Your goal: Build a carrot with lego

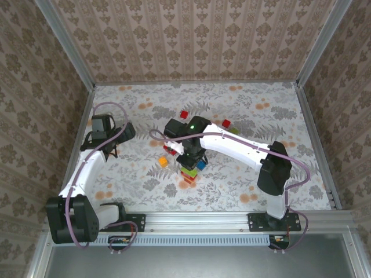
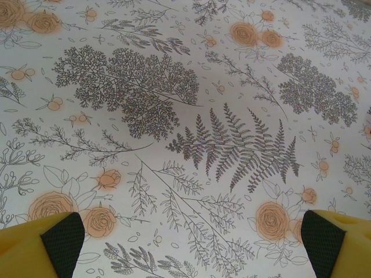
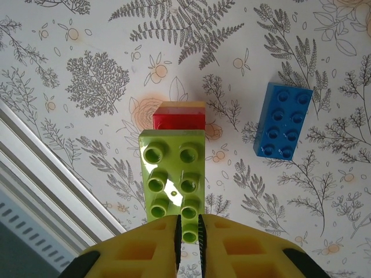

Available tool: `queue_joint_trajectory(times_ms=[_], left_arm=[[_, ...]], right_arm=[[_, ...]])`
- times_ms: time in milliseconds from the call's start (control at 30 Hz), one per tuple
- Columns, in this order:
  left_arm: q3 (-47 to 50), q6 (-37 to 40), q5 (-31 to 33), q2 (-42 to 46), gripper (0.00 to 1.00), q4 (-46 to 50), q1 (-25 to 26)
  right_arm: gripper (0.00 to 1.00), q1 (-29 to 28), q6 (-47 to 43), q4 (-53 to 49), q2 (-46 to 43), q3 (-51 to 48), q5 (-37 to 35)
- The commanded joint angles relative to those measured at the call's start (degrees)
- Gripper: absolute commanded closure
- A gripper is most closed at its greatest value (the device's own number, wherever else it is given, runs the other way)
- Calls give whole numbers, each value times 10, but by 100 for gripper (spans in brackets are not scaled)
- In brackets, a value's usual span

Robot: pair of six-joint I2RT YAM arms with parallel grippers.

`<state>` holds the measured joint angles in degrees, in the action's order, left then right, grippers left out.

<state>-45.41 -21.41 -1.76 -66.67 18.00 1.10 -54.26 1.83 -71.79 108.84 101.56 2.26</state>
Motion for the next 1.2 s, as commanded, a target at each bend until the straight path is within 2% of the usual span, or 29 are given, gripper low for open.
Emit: queue_joint_trajectory(times_ms=[0,733,1167], left_arm=[[-20,8,-2,-5,0,7,4],[-20,9,-1,-6,0,6,5],[-20,8,-2,-6,0,5,4]], right_arm=[[81,0,-5,2,13,-10,15],[81,-3,-7,10,40,-16,27],[81,-13,-4,1,46,-19,9]])
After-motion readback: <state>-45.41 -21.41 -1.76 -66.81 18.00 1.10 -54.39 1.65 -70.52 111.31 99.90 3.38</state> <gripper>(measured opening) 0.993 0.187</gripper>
